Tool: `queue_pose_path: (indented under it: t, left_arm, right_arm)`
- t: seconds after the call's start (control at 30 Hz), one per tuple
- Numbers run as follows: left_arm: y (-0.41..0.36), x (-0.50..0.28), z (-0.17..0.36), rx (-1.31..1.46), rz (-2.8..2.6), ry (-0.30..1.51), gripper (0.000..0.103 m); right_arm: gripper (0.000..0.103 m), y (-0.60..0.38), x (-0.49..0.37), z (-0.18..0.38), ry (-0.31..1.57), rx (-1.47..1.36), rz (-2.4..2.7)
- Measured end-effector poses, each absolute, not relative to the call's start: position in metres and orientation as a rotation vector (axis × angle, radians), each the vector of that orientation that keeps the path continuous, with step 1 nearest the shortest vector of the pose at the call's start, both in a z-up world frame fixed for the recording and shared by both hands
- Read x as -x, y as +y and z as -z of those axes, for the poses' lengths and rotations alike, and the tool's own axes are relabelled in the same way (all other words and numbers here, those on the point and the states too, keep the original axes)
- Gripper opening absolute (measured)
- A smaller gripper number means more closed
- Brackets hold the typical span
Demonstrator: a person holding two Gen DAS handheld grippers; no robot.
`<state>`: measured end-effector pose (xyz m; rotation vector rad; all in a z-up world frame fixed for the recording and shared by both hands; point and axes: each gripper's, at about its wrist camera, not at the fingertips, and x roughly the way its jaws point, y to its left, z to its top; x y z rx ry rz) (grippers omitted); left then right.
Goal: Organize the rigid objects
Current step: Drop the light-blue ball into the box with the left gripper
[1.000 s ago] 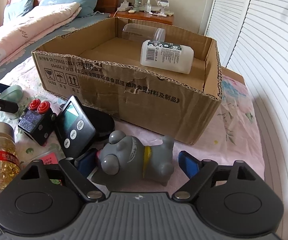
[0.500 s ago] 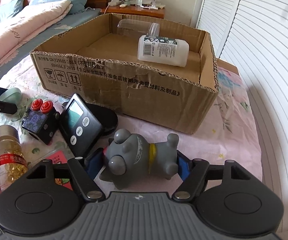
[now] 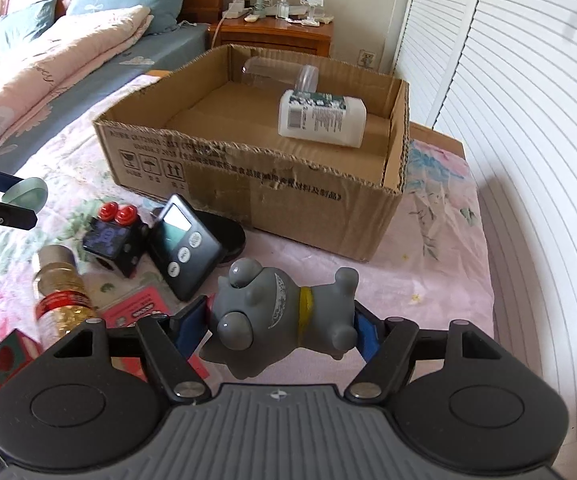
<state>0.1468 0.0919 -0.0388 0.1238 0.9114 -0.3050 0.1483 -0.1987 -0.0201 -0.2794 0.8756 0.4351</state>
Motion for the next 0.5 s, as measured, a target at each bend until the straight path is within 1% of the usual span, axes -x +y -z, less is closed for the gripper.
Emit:
queue_pose_path:
  t: [0.27, 0.5]
  left_arm:
    - [0.076, -0.146, -0.002, -0.146, 0.379, 0.847, 0.052]
    - [0.057, -0.163, -0.029, -0.153, 0.432, 0.791, 0.052]
  right_arm:
    - [0.077, -0.196, -0.142, -0.009, 0.820, 0.284, -0.481]
    - [0.077, -0.193, -0.144, -0.026, 0.768, 0.294, -0.494]
